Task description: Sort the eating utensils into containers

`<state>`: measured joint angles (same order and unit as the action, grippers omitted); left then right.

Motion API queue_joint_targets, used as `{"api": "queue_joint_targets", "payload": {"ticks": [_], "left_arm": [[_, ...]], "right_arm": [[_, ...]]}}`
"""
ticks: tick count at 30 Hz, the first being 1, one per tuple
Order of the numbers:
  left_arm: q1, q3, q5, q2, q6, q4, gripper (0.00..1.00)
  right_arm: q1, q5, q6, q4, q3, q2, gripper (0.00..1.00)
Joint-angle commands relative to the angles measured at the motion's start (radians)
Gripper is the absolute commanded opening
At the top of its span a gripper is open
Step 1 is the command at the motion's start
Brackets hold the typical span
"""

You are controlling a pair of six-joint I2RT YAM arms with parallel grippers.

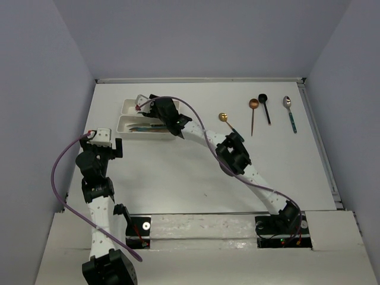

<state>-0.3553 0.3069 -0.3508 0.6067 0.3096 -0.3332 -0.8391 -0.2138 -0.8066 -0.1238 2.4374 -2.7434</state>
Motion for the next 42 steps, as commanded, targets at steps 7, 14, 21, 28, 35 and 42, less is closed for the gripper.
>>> {"api": "queue_joint_targets", "payload": {"ticks": [7,14,21,28,35,42], "left_arm": [[-0.005,-0.014,0.004,-0.008,0.008,-0.069,0.99],[-0.005,-0.017,0.001,-0.012,0.011,-0.069,0.99],[-0.004,-0.020,-0.001,-0.021,0.013,-0.069,0.99],[-0.005,-0.022,-0.002,-0.025,0.014,-0.069,0.99],[-0.005,-0.025,0.000,-0.031,0.014,-0.069,0.99],[-0.004,-0.025,-0.001,-0.031,0.016,-0.069,0.99]], "right_arm": [[-0.015,0.123,0.397,0.211,-0.152,0.450,0.61],[0.164,0.205,0.588,0.706,-0.239,0.636,0.84],[0.440,0.175,0.773,0.915,-0.497,0.723,1.00],[0.479,0.068,0.773,0.903,-0.672,0.693,0.93],[0.502,0.096,0.767,0.877,-0.722,0.634,0.82],[0.502,0.062,0.767,0.848,-0.768,0.577,0.63]]}}
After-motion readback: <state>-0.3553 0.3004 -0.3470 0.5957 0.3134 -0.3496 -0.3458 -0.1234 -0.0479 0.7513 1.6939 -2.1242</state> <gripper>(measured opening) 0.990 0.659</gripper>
